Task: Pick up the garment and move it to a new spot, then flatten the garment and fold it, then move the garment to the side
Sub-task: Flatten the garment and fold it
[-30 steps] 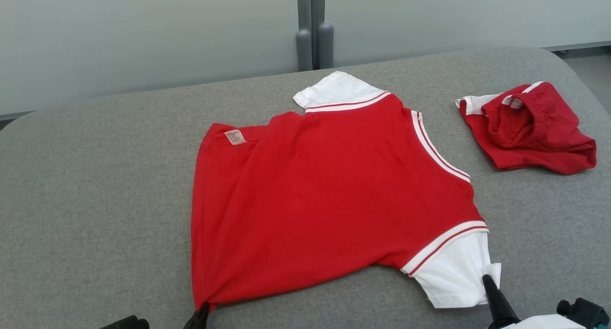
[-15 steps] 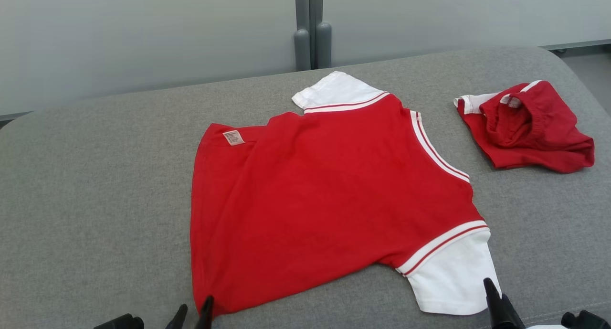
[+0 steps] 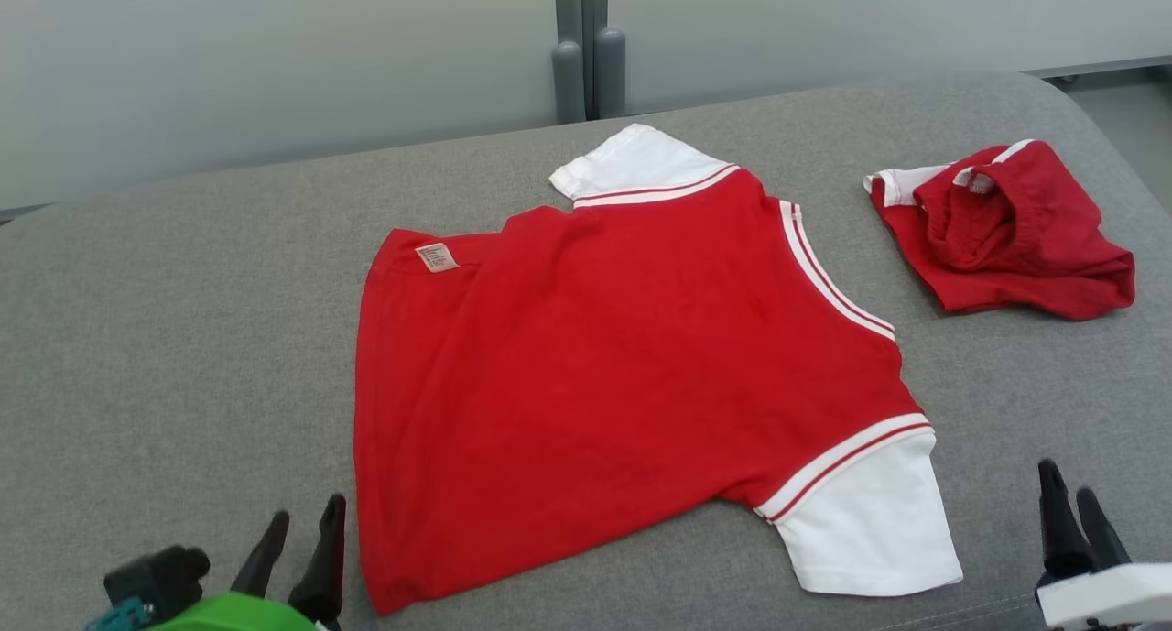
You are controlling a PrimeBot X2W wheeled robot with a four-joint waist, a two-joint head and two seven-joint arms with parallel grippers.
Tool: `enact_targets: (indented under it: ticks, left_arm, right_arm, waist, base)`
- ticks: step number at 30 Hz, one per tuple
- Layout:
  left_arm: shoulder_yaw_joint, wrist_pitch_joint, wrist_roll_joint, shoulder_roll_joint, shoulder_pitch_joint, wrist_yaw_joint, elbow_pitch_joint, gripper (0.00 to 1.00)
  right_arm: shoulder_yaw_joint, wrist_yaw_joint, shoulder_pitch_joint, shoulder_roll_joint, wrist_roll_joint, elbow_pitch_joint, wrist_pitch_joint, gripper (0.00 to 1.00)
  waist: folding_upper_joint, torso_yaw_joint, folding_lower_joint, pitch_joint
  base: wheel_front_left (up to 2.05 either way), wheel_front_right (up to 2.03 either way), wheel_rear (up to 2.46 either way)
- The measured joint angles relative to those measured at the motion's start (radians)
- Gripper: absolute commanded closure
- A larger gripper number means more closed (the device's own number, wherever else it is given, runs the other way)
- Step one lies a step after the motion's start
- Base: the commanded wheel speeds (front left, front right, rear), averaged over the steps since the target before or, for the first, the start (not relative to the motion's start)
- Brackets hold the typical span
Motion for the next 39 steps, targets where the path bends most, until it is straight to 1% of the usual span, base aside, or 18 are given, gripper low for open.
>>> enact_targets:
  ticks: [5,10,12,19,24,25,28,33,39]
  left_arm:
    - [-0.023,0.025,0.049,0.003,-0.180,0.001,-0.028,0.00]
    - [-0.036,0.055,0.079,-0.006,-0.348,0.024,-0.014,0.00]
    - [-0.037,0.074,0.090,-0.010,-0.406,0.037,0.007,0.00]
    - [-0.052,0.149,0.137,-0.013,-0.576,0.053,0.124,0.00]
    - [-0.053,0.200,0.178,-0.002,-0.668,0.062,0.215,0.00]
    - [-0.053,0.200,0.178,-0.002,-0.668,0.062,0.215,0.00]
    - [-0.044,0.221,0.198,0.020,-0.707,0.063,0.268,0.00]
    - [-0.038,0.243,0.235,0.052,-0.763,0.070,0.341,0.00]
    - [-0.056,0.261,0.248,0.057,-0.817,0.070,0.409,0.00]
  right_arm:
    - [0.063,0.010,-0.120,-0.030,-0.085,-0.084,0.000,0.00]
    - [0.125,0.014,-0.219,-0.044,-0.137,-0.135,0.003,0.00]
    - [0.141,0.014,-0.262,-0.047,-0.147,-0.151,0.012,0.00]
    - [0.202,0.023,-0.372,-0.046,-0.170,-0.199,0.051,0.00]
    - [0.237,0.023,-0.415,-0.030,-0.170,-0.233,0.065,0.00]
    - [0.237,0.023,-0.415,-0.030,-0.170,-0.233,0.065,0.00]
    - [0.258,0.032,-0.440,-0.016,-0.170,-0.253,0.069,0.00]
    - [0.271,0.032,-0.467,-0.014,-0.170,-0.269,0.068,0.00]
    - [0.270,0.032,-0.472,-0.010,-0.169,-0.271,0.054,0.00]
  waist:
    - [0.0000,-0.007,0.0000,0.025]
    - [0.0000,-0.016,0.0000,0.064]
    - [0.0000,-0.021,0.0000,0.084]
    - [0.0000,-0.041,0.0000,0.168]
    - [0.0000,-0.060,0.0000,0.234]
    - [0.0000,-0.060,0.0000,0.234]
    - [0.0000,-0.074,0.0000,0.274]
    - [0.0000,-0.102,0.0000,0.335]
    - [0.0000,-0.134,0.0000,0.388]
  base:
    - [0.00,0.00,0.00]
    - [0.00,0.00,0.00]
    - [0.00,0.00,0.00]
    - [0.00,0.00,0.00]
    - [0.00,0.00,0.00]
    - [0.00,0.00,0.00]
    - [0.00,0.00,0.00]
    - [0.00,0.00,0.00]
    - [0.00,0.00,0.00]
